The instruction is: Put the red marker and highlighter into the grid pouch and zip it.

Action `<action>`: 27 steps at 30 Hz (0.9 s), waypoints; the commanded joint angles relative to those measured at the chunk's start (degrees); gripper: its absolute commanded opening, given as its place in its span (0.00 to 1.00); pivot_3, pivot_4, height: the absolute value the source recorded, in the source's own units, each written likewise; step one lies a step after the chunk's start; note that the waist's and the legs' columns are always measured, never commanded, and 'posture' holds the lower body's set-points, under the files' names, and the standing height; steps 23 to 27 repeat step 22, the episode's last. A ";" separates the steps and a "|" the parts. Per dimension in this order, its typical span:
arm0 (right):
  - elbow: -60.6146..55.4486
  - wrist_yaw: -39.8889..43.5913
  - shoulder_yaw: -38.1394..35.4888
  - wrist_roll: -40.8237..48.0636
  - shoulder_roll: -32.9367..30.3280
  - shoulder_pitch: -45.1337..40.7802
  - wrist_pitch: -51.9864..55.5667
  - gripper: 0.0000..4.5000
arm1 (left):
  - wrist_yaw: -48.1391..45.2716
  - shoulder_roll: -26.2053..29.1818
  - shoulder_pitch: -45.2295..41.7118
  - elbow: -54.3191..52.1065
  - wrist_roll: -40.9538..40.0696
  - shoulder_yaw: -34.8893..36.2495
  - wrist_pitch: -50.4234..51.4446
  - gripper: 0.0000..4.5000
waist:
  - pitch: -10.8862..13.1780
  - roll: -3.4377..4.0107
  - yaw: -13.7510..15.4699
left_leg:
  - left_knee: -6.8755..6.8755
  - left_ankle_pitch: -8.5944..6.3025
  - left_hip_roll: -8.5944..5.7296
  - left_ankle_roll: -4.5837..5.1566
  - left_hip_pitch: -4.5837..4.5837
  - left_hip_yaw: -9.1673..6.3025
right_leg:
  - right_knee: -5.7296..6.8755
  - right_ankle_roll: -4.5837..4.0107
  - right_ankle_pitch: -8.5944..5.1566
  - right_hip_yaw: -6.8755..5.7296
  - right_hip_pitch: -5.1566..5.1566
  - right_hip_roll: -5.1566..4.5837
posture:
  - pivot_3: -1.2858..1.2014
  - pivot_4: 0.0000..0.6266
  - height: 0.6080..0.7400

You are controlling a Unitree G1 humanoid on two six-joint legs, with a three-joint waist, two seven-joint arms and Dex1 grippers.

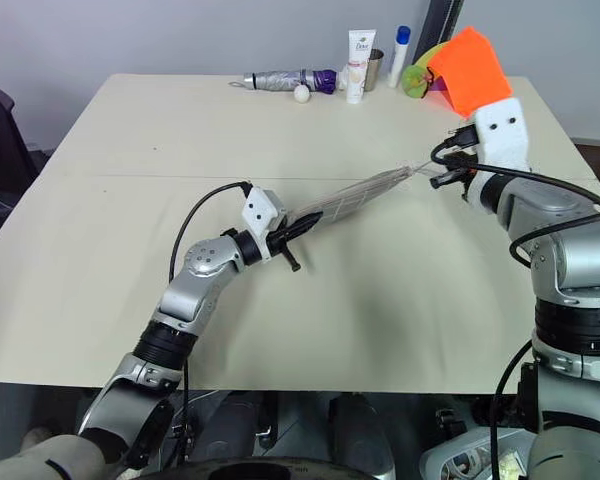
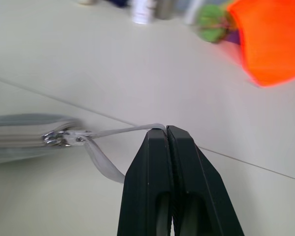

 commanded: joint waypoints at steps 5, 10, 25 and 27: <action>-5.84 9.47 0.11 2.35 -4.75 4.49 0.02 0.43 | -2.72 1.95 2.81 -5.24 -3.44 1.49 3.43 0.33 | 0.00 0.00 0.14 | 0.01 -0.01 0.00 0.02 -0.01 0.00 | -0.01 0.00 0.00 0.00 0.02 -0.02 | 0.52 0.24 1.00; -12.63 19.05 -2.63 5.78 -10.76 14.60 -0.57 0.86 | -3.85 6.46 6.51 -11.43 -6.59 4.40 9.04 0.88 | 0.00 0.00 0.36 | 0.01 -0.02 0.00 0.03 -0.04 -0.01 | -0.05 0.01 0.00 -0.01 0.02 -0.04 | 0.52 0.24 1.00; -9.73 24.22 -6.81 4.91 -11.87 21.92 -8.88 0.86 | -3.03 19.74 16.15 -16.72 -11.07 17.70 17.46 0.98 | 0.01 0.00 -0.53 | 0.00 -0.03 0.02 0.03 0.03 -0.02 | -0.08 -0.01 0.00 0.00 0.07 -0.10 | 0.52 0.24 1.00; -9.73 24.22 -6.81 4.91 -11.87 21.92 -8.88 0.86 | -3.03 19.74 16.15 -16.72 -11.07 17.70 17.46 0.98 | 0.01 0.00 -0.53 | 0.00 -0.03 0.02 0.03 0.03 -0.02 | -0.08 -0.01 0.00 0.00 0.07 -0.10 | 0.52 0.24 1.00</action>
